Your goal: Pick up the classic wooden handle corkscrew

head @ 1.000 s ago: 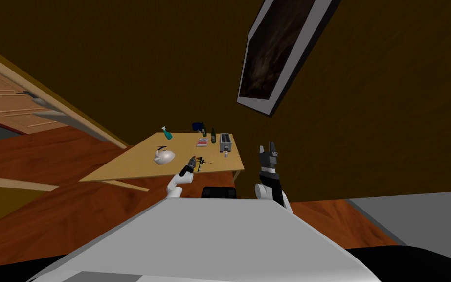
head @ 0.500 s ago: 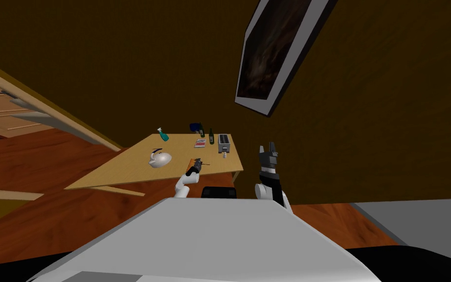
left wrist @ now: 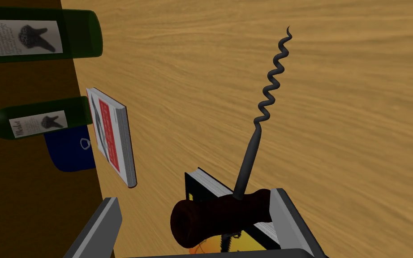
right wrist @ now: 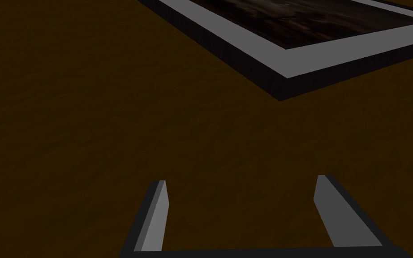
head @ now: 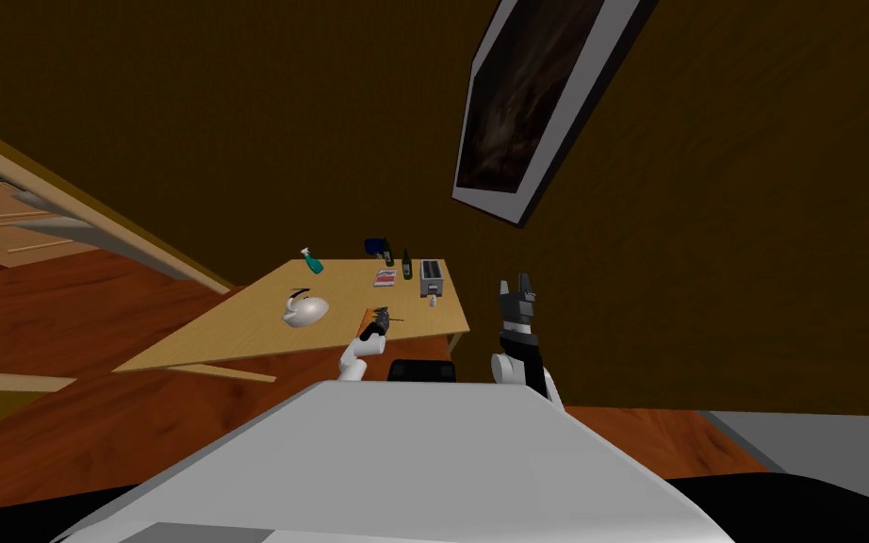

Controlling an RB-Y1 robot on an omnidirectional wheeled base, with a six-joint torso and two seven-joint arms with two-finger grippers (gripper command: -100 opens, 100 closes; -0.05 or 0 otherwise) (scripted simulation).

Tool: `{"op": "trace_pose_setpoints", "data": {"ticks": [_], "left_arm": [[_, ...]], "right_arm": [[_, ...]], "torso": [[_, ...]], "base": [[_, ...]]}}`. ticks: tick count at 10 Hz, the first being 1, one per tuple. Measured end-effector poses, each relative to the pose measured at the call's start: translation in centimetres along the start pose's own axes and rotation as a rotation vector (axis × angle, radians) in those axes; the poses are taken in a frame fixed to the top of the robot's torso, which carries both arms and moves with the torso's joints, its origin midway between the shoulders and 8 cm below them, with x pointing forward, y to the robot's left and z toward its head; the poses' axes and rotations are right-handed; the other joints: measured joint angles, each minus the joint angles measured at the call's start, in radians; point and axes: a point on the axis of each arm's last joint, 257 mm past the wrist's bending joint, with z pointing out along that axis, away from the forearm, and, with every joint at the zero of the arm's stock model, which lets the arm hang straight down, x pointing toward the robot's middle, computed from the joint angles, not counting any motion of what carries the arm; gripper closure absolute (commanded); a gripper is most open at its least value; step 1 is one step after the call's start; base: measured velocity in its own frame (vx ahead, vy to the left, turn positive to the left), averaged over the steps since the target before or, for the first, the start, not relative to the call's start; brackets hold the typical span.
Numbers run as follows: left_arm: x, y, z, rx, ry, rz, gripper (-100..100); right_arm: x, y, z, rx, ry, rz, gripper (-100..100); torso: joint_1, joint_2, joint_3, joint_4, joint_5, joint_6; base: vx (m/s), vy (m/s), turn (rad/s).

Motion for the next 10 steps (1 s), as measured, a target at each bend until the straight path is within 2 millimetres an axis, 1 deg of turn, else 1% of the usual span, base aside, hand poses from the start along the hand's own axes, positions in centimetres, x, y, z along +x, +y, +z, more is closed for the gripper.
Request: {"op": "trace_pose_setpoints", "data": {"ticks": [1,2,3,6,7,8,9,10], "left_arm": [[-0.1,0.3,0.0,0.002,0.0,0.0,-100],[-0.1,0.3,0.0,0.003,0.001,0.0,100],[-0.1,0.6,0.0,-0.002,0.0,-0.001,100],[-0.1,0.4,0.0,0.001,0.001,-0.002,100],[0.0,0.4,0.0,0.001,0.001,-0.003,0],[0.0,0.4,0.0,0.001,0.001,-0.003,100],[-0.1,-0.2,0.0,0.005,0.001,-0.002,100],[0.1,-0.7,0.0,0.005,0.0,-0.002,100]], "right_arm": [[0.0,0.0,0.0,0.0,0.0,0.0,0],[0.0,0.0,0.0,0.0,0.0,0.0,0],[0.0,0.0,0.0,0.0,0.0,0.0,0],[0.0,0.0,0.0,0.0,0.0,0.0,0],[0.0,0.0,0.0,0.0,0.0,0.0,0],[0.0,0.0,0.0,0.0,0.0,0.0,0],[0.0,0.0,0.0,0.0,0.0,0.0,0],[0.0,0.0,0.0,0.0,0.0,0.0,0]], "torso": [[0.0,0.0,0.0,0.0,0.0,0.0],[0.0,0.002,0.001,0.0,0.0,0.0],[0.0,0.004,0.003,0.002,-0.001,0.0],[-0.001,0.006,0.004,0.002,-0.001,0.0],[-0.001,0.006,0.004,0.002,-0.001,0.0],[-0.001,0.006,0.004,0.002,-0.001,0.0],[-0.001,0.011,0.006,0.002,-0.001,0.0],[-0.002,0.014,0.008,0.003,-0.001,0.0]], "base": [[0.038,-0.001,0.002],[0.0,0.0,0.0],[0.006,0.001,0.0],[0.0,0.0,0.0],[0.0,0.0,0.0],[-0.089,0.0,-0.008],[-0.117,-0.009,-0.005],[-0.046,-0.006,0.0]]}}
